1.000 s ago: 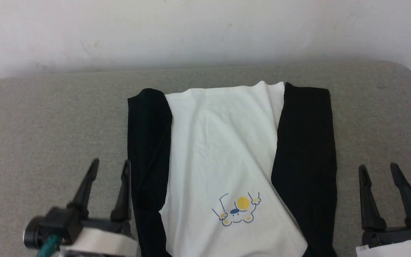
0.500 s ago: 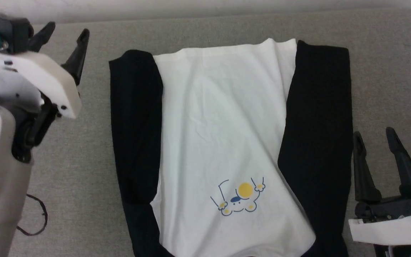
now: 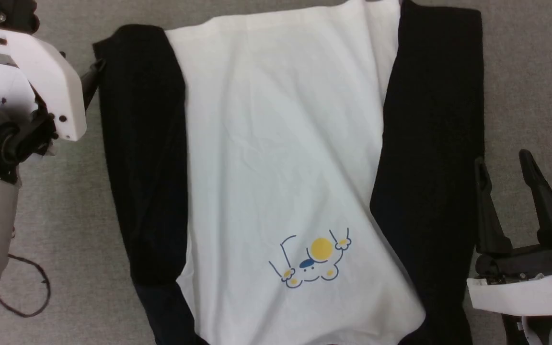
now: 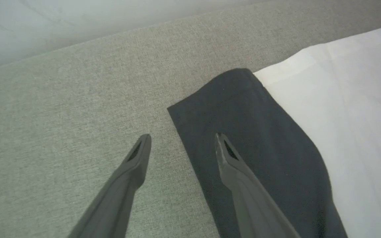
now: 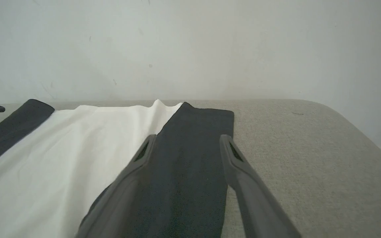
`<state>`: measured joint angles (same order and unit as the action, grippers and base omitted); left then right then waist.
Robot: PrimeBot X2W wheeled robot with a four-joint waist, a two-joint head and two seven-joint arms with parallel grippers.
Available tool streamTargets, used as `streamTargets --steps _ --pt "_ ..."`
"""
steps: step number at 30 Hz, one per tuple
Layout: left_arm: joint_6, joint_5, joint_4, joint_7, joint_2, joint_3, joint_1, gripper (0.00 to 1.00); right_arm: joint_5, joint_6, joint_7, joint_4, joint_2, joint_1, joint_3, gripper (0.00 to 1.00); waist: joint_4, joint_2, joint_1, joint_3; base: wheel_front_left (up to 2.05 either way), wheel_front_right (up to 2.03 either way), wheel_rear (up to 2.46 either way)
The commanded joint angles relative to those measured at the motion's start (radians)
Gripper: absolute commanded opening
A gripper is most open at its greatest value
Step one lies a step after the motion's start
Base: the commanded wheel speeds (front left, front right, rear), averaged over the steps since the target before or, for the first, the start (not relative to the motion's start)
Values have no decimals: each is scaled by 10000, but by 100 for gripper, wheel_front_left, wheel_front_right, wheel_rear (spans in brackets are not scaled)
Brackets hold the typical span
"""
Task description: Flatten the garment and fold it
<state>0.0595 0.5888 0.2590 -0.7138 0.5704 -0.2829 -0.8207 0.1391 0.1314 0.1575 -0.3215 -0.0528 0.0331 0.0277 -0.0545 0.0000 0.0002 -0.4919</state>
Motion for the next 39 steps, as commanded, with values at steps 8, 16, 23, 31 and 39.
streamTargets --steps 8,16,23,31,39 --pt "11 838 125 -151 -232 317 32 100 -207 -7 -252 -175 26 -86 38 100 -245 0 -2 -538 0 0 0" --pt "166 908 448 -230 -270 44 241 0 -316 -7 -432 -282 26 -137 37 100 -260 0 -2 -606 0 0 0" --pt "259 686 548 611 -212 38 405 0 -347 -7 -512 -221 26 -181 69 100 -250 0 -2 -383 0 0 0" --pt "243 693 860 1919 -67 483 733 0 -226 -7 -462 27 26 -27 58 100 -136 0 -2 536 0 0 0" --pt "481 1140 389 2670 277 789 1607 0 37 -7 -373 365 26 362 88 100 130 0 -2 2061 0 0 0"
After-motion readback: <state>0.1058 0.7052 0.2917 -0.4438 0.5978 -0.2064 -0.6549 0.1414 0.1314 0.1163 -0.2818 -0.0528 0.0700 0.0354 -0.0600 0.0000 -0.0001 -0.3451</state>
